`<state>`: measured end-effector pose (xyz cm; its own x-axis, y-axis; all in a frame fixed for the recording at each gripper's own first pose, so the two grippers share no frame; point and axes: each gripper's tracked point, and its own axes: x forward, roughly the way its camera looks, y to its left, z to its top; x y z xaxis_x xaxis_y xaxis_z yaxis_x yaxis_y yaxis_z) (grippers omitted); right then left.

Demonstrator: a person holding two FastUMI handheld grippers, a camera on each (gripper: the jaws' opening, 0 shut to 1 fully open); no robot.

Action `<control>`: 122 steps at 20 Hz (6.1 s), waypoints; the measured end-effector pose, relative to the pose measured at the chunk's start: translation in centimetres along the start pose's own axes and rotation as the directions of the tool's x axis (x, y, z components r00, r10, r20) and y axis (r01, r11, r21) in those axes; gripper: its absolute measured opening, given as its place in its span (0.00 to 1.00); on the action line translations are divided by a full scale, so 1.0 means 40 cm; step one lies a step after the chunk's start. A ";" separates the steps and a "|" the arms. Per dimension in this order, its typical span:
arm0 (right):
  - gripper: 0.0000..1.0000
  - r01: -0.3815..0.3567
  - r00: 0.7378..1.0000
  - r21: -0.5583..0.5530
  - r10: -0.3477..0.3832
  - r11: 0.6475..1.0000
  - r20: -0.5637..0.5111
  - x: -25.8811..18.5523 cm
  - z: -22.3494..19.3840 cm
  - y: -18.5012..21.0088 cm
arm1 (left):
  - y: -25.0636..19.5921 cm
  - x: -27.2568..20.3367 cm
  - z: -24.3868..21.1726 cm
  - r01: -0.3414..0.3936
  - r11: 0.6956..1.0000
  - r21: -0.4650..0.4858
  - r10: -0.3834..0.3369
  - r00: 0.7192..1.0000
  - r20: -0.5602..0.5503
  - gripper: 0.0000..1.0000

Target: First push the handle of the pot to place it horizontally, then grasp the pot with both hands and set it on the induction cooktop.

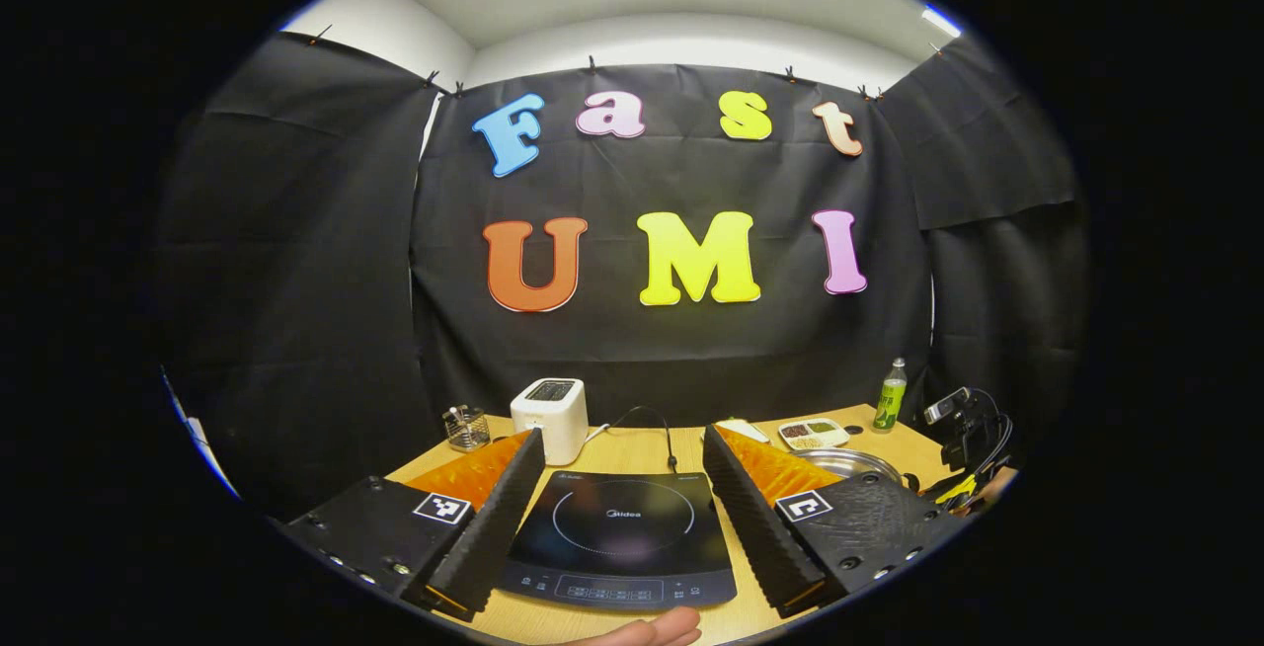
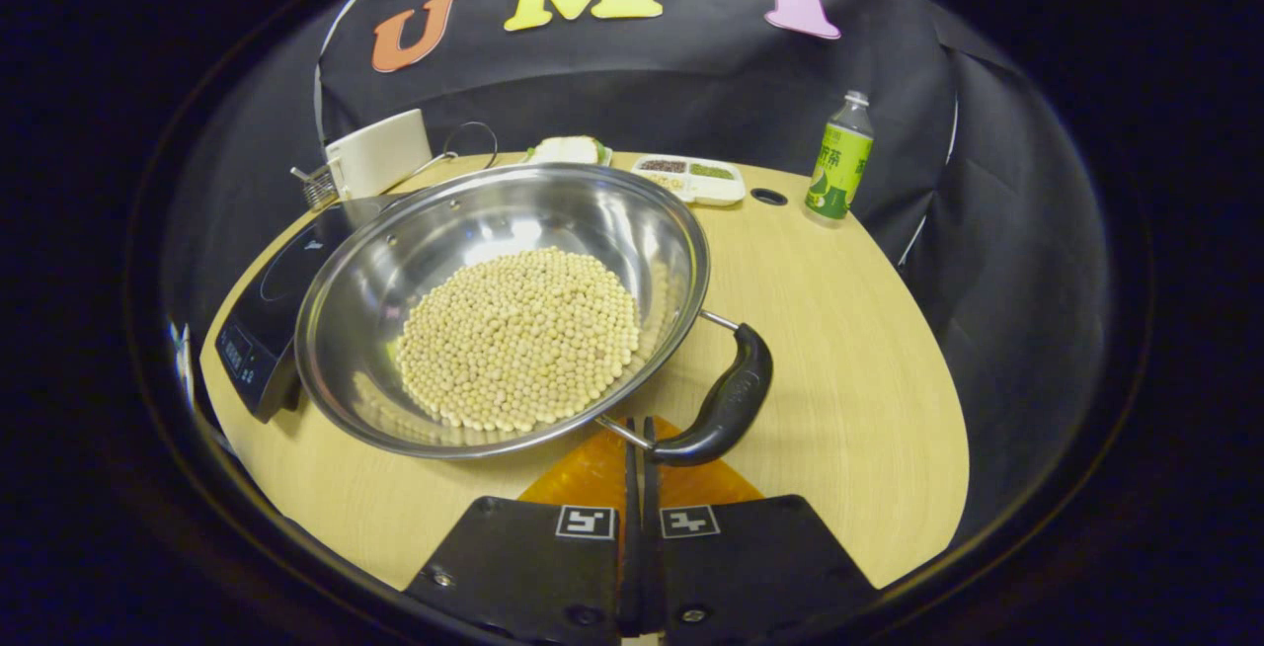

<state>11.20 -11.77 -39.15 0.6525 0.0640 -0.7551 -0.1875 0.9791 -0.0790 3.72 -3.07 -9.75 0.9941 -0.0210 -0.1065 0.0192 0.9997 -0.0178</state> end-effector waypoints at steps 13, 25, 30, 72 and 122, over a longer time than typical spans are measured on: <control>0.04 0.012 0.999 -0.080 -0.009 0.997 0.047 0.084 0.090 -0.063 | -0.013 0.112 -0.028 0.005 1.000 -0.011 -0.005 1.000 0.006 0.97; 0.04 0.028 0.994 0.009 -0.029 1.000 0.105 0.144 0.177 -0.134 | -0.037 0.170 -0.045 0.016 0.999 -0.029 -0.017 1.000 -0.013 0.96; 0.11 0.052 0.988 0.055 -0.059 0.997 0.146 0.126 0.192 -0.153 | -0.070 0.200 -0.087 0.030 0.999 -0.016 -0.031 0.998 -0.051 0.97; 1.00 0.038 0.985 0.202 -0.071 0.979 0.156 0.170 0.277 -0.161 | -0.329 0.493 -0.632 0.114 0.993 0.028 -0.077 0.815 -0.574 0.81; 0.63 0.004 0.959 0.136 -0.042 0.991 0.280 -0.276 0.361 0.358 | 0.101 0.209 -0.230 -0.006 1.000 -0.005 0.004 0.950 -0.311 0.55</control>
<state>11.90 4.34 -22.55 0.8390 0.0744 -0.5391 -0.0834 0.9965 0.0077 11.10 0.67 -19.86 0.9115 -0.0211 -0.4108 0.0130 0.9997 -0.0225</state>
